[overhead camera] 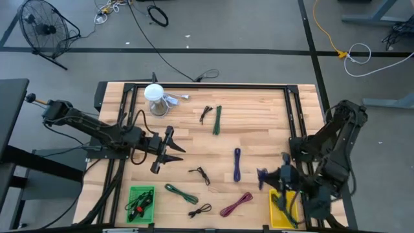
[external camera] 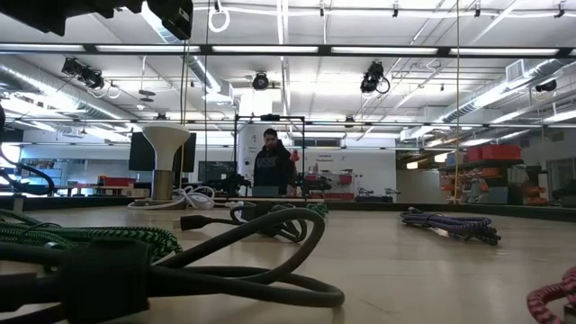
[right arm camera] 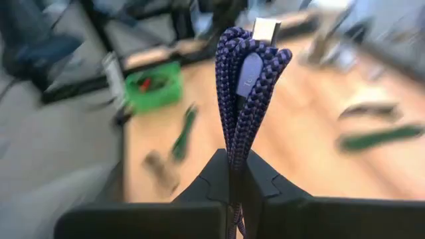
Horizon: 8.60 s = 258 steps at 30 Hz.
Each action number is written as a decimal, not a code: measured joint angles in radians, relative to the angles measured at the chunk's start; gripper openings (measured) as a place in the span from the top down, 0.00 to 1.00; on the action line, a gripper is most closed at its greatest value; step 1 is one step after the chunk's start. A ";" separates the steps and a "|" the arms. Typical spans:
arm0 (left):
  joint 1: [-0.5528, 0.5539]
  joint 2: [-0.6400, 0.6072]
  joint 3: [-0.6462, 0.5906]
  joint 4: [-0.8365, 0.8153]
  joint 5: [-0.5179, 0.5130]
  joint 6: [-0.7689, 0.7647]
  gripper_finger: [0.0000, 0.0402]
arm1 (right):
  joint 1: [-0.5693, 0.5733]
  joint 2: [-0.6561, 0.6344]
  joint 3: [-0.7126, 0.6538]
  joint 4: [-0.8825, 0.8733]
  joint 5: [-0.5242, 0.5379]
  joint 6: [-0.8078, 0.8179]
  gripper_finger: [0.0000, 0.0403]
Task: Pick & Place USB Port
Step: Put the black violet charger cable into the yellow bin
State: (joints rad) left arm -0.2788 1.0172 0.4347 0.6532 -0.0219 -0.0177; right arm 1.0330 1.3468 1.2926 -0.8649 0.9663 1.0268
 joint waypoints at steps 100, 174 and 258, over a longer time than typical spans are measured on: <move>-0.012 0.001 0.000 -0.083 0.000 -0.024 0.65 | -0.044 0.374 0.000 -0.329 -1.130 0.948 0.71; -0.012 0.001 0.000 -0.113 0.001 -0.070 0.65 | -0.593 0.712 0.006 -0.063 -0.599 0.440 0.94; -0.013 0.002 0.000 -0.135 0.001 -0.077 0.65 | 0.036 0.281 0.005 -0.225 -1.017 1.116 0.98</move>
State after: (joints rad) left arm -0.2922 1.0187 0.4347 0.5182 -0.0214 -0.0944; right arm 1.0689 1.6279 1.2976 -1.0896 -0.0512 2.1432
